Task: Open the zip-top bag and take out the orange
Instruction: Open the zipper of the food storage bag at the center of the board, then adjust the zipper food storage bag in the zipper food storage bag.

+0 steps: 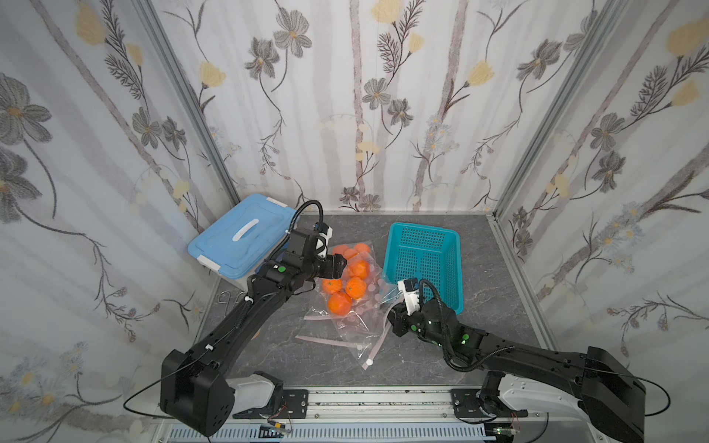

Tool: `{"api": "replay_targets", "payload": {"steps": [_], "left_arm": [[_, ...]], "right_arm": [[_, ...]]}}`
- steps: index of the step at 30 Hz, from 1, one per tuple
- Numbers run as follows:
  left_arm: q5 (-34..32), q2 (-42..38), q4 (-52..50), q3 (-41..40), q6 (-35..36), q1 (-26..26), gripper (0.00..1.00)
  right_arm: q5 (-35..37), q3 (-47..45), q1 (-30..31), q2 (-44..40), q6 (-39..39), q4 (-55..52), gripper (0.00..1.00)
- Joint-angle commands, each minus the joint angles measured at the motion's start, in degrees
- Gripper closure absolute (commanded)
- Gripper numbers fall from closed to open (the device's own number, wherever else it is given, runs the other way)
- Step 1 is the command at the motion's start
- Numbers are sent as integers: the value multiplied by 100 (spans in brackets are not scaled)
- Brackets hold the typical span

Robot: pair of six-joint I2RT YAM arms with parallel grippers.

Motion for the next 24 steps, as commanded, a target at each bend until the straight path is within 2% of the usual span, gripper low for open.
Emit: {"api": "replay_targets", "payload": {"steps": [1, 3, 9, 13, 16, 21, 24], "left_arm": [[594, 350, -10, 37, 448, 303, 28], [925, 623, -103, 112, 482, 390, 32], [1562, 972, -10, 5, 469, 399, 36], [1973, 1097, 3, -71, 328, 391, 43], [1875, 1138, -113, -70, 242, 387, 58], [1776, 919, 49, -301, -35, 389, 95], [1693, 632, 83, -552, -233, 383, 100]], "right_arm": [[-149, 19, -11, 94, -129, 535, 87], [-164, 30, -11, 154, -181, 548, 87], [-188, 45, -15, 196, -372, 548, 87], [-203, -14, -11, 228, -440, 606, 86], [-187, -48, -15, 270, -479, 620, 86], [-187, -77, -20, 365, -530, 682, 86], [-195, -92, -22, 400, -551, 749, 86]]}}
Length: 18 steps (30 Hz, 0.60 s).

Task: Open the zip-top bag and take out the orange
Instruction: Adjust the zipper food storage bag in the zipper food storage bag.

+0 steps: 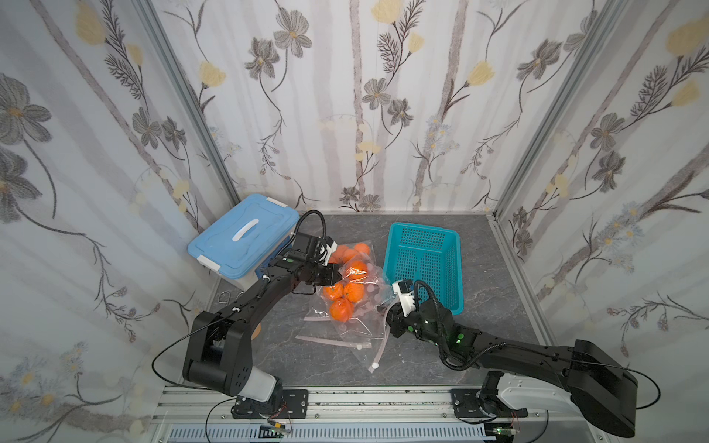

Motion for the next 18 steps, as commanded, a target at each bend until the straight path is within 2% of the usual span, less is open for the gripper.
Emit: {"api": "replay_targets", "payload": {"steps": [1, 6, 10, 16, 18], "left_arm": [[-108, -308, 54, -192, -321, 2, 100], [-371, -1298, -227, -561, -762, 0, 100], [-572, -2102, -874, -662, -1294, -139, 100], [-1237, -3183, -1719, -958, -1901, -361, 100], [-1211, -3459, -1887, -936, -2100, -421, 100]], "right_arm": [[-68, -46, 0, 46, -105, 411, 86], [-328, -91, 0, 114, -281, 653, 86], [-634, -118, 0, 243, -465, 806, 85], [-753, -127, -1, 658, -514, 808, 85], [-836, -117, 0, 837, -500, 828, 85]]}}
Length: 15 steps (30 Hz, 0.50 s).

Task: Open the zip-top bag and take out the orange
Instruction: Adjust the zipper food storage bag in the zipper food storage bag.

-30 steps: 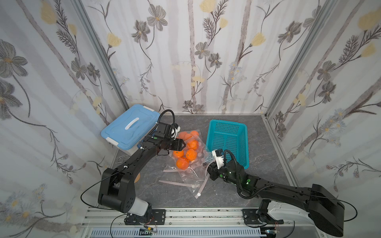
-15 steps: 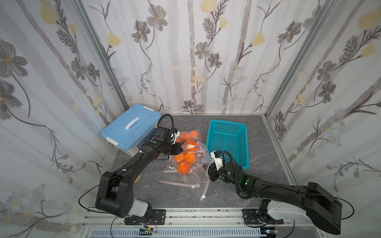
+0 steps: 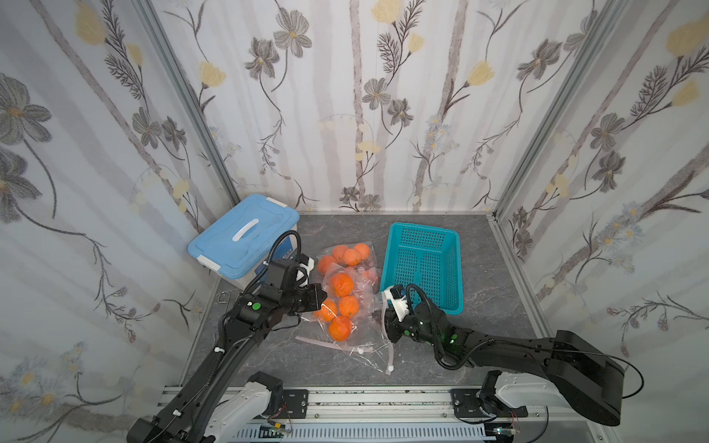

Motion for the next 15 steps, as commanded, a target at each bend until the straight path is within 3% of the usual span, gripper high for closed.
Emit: {"api": "replay_targets", "payload": {"steps": [1, 4, 8, 15], "left_arm": [[-273, -352, -525, 20, -592, -108, 100], [-143, -491, -742, 144, -851, -293, 100], [-498, -518, -1296, 459, -872, -676, 100], [-459, -513, -1497, 448, -794, -722, 100]], "right_arm": [[-215, 9, 2, 261, -54, 285, 85], [-264, 116, 5, 547, -10, 227, 84], [-166, 265, 5, 729, 73, 189, 82], [-101, 650, 4, 1549, 213, 92, 80]]}}
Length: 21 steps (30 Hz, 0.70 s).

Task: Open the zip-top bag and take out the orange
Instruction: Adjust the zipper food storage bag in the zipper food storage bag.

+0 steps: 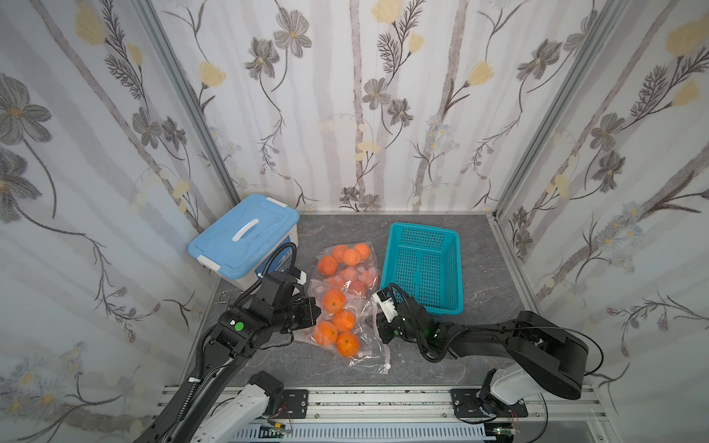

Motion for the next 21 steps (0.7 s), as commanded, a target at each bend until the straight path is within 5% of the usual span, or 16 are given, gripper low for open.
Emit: {"api": "replay_targets", "payload": {"steps": [1, 11, 17, 21], "left_arm": [[-14, 93, -189, 170, 141, 1, 100], [-877, 461, -603, 831, 447, -44, 100], [917, 424, 319, 890, 576, -99, 100], [1410, 260, 750, 1078, 565, -212, 100]], "right_arm": [[45, 121, 4, 278, 114, 194, 79], [-453, -294, 4, 159, -140, 992, 58], [-811, -564, 22, 40, -178, 1710, 53], [-706, -526, 22, 103, -229, 1591, 61]]}}
